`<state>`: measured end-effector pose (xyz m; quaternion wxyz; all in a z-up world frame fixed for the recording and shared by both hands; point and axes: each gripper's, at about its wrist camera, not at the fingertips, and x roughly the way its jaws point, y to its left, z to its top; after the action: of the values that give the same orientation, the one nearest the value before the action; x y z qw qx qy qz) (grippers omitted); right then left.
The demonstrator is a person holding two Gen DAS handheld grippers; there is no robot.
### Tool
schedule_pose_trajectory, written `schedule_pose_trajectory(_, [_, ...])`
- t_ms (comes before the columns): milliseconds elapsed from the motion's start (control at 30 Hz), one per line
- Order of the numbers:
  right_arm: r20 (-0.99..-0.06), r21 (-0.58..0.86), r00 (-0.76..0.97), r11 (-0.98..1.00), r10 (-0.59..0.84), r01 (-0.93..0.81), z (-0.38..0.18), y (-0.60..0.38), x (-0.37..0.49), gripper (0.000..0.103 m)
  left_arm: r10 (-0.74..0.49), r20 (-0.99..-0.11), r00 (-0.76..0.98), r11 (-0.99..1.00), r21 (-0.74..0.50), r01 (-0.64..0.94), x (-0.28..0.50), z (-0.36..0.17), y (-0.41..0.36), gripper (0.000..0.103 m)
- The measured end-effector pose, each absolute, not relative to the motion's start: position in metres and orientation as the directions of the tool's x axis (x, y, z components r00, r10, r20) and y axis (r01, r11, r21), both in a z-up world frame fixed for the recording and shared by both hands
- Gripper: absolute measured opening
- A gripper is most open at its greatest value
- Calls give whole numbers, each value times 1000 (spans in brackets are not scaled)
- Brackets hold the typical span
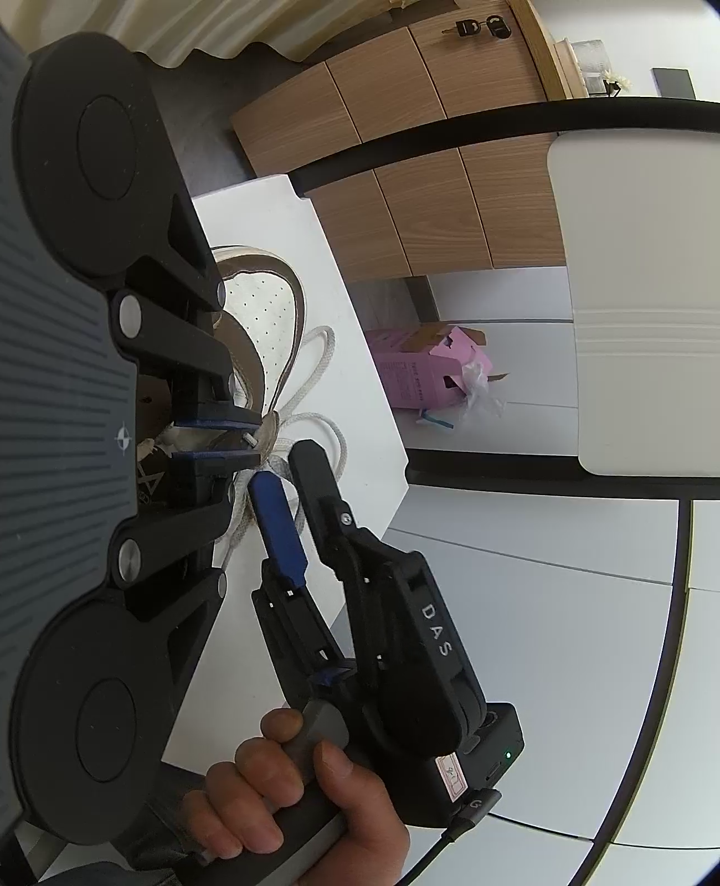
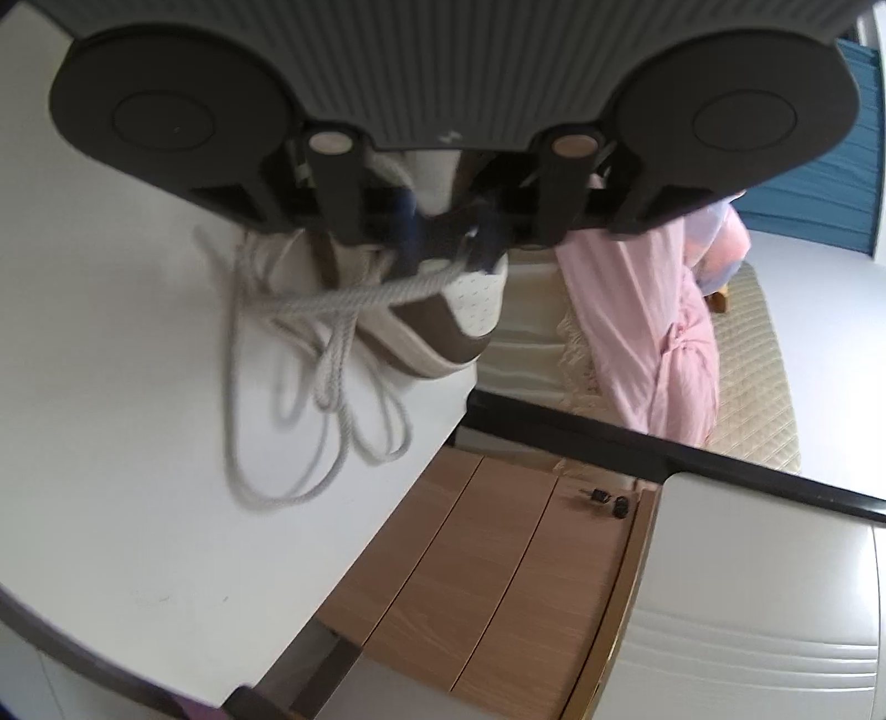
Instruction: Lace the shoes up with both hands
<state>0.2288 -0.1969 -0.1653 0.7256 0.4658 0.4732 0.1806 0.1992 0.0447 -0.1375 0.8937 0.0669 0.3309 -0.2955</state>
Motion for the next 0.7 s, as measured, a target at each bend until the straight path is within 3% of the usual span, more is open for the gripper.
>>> schedule_pose_trajectory(200, [-514, 851, 504, 487, 694, 197, -167, -197, 228, 33, -483, -632, 607, 816, -73, 574, 199, -137, 45, 9])
schedule_pose_trajectory(300, [-511, 853, 504, 484, 696, 196, -168, -195, 228, 6, -483, -631, 607, 816, -72, 574, 199, -137, 44, 9])
schedule_pose_trajectory(333, [-510, 853, 503, 484, 698, 193, -168, -193, 229, 4, -483, -631, 607, 816, -72, 574, 199, -137, 44, 9])
schedule_pose_trajectory(600, [-487, 869, 493, 458, 721, 188, -168, -187, 230, 3, -483, -632, 606, 818, -79, 570, 200, -136, 45, 9])
schedule_pose_trajectory(700, [-507, 856, 484, 484, 713, 182, -165, -188, 231, 8, -495, -628, 601, 820, -111, 561, 202, -134, 48, 10])
